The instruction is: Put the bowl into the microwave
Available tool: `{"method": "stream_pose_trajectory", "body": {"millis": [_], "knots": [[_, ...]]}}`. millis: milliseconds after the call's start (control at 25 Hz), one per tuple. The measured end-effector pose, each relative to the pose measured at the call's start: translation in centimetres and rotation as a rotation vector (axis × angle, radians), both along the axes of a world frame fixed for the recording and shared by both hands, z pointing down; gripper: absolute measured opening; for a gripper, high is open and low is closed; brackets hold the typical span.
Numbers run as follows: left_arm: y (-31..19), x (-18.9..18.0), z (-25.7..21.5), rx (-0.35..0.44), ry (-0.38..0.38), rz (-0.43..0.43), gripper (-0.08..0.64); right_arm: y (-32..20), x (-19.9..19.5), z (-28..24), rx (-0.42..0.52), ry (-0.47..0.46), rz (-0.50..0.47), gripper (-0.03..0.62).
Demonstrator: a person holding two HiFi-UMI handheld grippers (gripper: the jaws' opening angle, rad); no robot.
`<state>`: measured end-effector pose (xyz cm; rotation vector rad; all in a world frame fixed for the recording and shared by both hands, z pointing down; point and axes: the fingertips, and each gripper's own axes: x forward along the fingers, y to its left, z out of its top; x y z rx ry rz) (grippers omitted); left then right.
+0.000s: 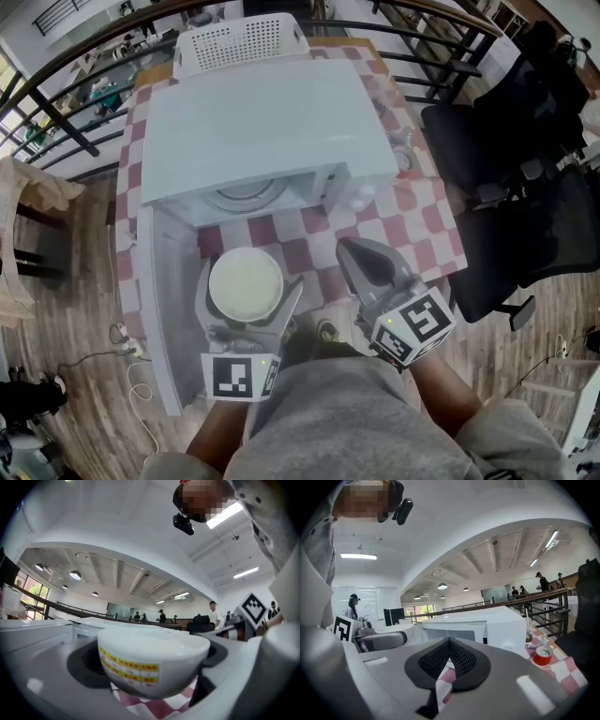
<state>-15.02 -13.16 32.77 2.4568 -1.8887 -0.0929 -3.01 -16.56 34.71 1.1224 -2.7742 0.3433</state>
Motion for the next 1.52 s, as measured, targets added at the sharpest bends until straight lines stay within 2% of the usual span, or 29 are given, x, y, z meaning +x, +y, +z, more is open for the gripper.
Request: {"method": "stream_pose_trajectory", "body": {"millis": [960, 1520], "knots": [[-5.0, -3.2, 5.5, -0.076, 0.043, -0.065, 0.537, -0.2, -1.5, 2.9, -0.053, 0.034, 0.063, 0.000], [-8.1, -3.9, 9.0, -0.128, 0.007, -0.104, 0.537, -1.7, -2.3, 4.9, -0.079, 0.012, 0.051, 0.000]]}}
